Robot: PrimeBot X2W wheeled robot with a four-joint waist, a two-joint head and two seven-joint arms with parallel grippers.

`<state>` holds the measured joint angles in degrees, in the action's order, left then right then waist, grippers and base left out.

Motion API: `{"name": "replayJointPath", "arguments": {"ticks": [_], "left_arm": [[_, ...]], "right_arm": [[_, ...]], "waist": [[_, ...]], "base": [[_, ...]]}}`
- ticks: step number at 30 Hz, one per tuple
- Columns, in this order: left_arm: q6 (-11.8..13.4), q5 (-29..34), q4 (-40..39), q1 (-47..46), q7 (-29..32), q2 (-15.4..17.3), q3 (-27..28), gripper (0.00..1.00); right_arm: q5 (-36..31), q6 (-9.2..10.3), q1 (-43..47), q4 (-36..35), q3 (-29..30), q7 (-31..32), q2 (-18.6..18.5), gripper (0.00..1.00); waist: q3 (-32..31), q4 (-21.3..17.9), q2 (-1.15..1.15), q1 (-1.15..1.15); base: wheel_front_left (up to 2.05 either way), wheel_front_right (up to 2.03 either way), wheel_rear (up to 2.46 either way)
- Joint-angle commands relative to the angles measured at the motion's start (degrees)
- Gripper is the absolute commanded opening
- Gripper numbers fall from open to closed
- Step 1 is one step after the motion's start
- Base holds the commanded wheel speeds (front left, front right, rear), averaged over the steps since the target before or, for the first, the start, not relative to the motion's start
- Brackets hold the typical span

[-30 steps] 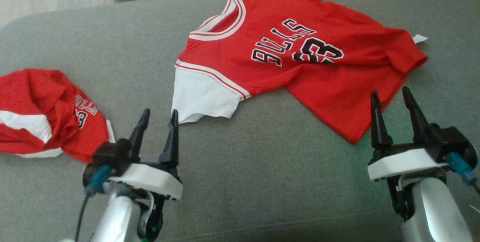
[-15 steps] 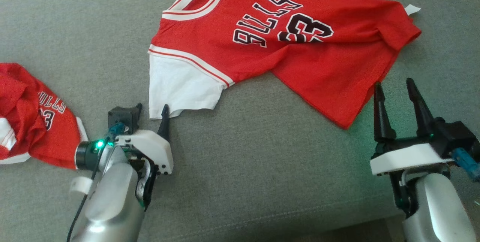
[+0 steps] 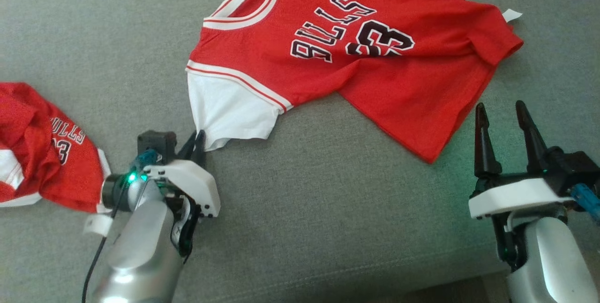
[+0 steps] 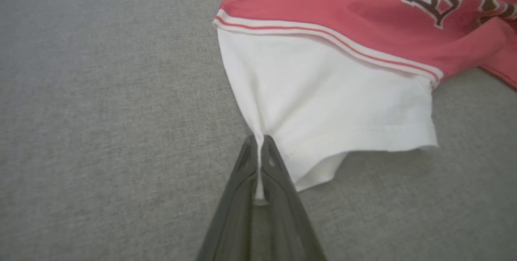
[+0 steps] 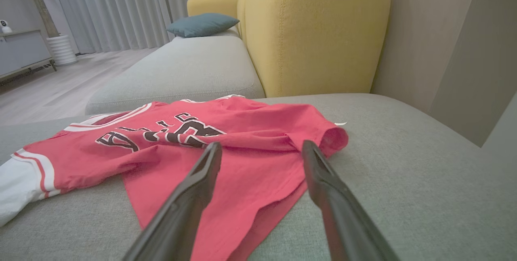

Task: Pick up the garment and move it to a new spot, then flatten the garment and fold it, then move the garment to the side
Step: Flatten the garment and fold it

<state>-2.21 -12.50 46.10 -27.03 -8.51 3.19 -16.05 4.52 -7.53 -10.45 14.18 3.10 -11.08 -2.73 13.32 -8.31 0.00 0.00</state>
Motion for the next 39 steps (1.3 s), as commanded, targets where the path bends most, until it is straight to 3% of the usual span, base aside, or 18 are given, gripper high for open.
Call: {"name": "replayJointPath", "arguments": {"ticks": [1,8,19,39], "left_arm": [[-0.3,-0.5,-0.9,0.7,-0.8,0.6,1.1,0.00],[-0.7,-2.3,-7.5,0.6,-5.3,1.2,2.7,0.00],[1.6,-1.9,-21.6,0.8,-6.5,2.2,7.1,0.00],[0.7,0.1,-24.3,2.5,-6.5,1.2,7.6,0.00]], "right_arm": [[-0.2,0.04,-1.2,-1.4,-1.3,0.1,-0.2,1.00],[0.5,0.04,0.0,2.3,-2.8,3.2,-0.2,1.00],[8.3,0.04,1.6,7.6,-6.7,7.5,-0.1,1.00],[19.0,0.04,-3.1,16.7,-11.6,7.4,-0.1,1.00]], "waist": [[-0.4,0.2,0.00,0.00],[-1.9,0.3,0.00,0.00],[-1.2,-0.1,0.00,0.00],[-0.2,2.2,0.00,0.00]], "base": [[0.00,0.00,0.00],[0.00,0.00,0.00],[0.00,0.00,0.00],[0.00,0.00,0.00]]}}
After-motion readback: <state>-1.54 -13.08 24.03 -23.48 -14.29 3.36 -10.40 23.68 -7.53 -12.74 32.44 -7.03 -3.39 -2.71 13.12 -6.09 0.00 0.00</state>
